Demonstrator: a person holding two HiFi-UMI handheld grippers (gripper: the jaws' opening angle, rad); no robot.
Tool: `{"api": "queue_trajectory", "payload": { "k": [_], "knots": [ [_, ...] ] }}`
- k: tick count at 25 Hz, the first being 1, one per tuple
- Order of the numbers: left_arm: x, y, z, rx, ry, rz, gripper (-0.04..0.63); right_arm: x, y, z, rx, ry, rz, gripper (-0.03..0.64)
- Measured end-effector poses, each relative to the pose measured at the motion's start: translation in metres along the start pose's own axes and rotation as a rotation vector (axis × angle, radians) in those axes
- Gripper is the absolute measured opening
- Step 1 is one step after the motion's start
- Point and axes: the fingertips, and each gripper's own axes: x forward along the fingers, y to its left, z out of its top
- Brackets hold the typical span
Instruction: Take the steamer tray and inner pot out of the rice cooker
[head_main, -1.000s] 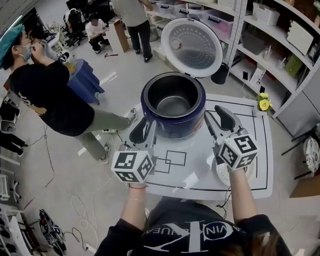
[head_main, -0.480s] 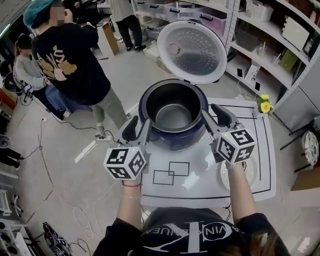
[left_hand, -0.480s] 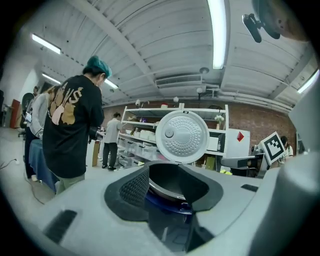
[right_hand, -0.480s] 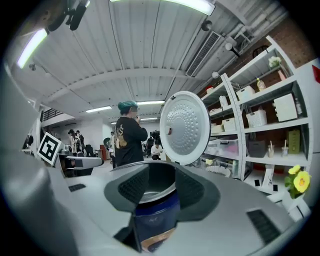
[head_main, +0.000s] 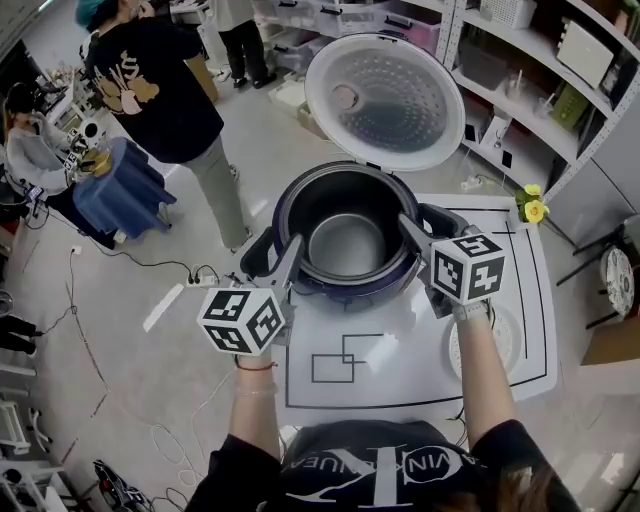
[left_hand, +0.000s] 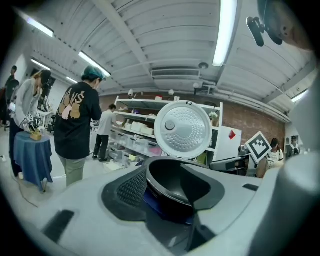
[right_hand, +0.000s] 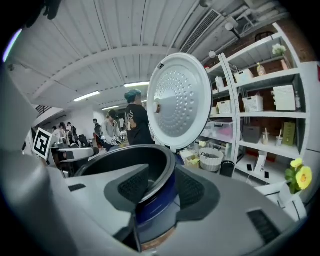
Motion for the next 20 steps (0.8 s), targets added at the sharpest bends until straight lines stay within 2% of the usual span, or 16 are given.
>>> {"api": "queue_trajectory", "payload": {
  "k": [4,14,20],
  "knots": [
    [0.008,0.004,-0.002,0.000,0.018,-0.023,0.192,0.007,-0.005,-0.005,0.018,0.038,-0.017,0.157],
    [0.028,0.003,-0.009,0.007,0.085,-0.068,0.209,0.013,-0.009,-0.003,-0.007,0.042,-0.042,0.129],
    [0.029,0.009,-0.014,-0.010,0.119,-0.034,0.212,0.019,-0.009,-0.003,-0.005,0.033,-0.052,0.130]
  ]
}}
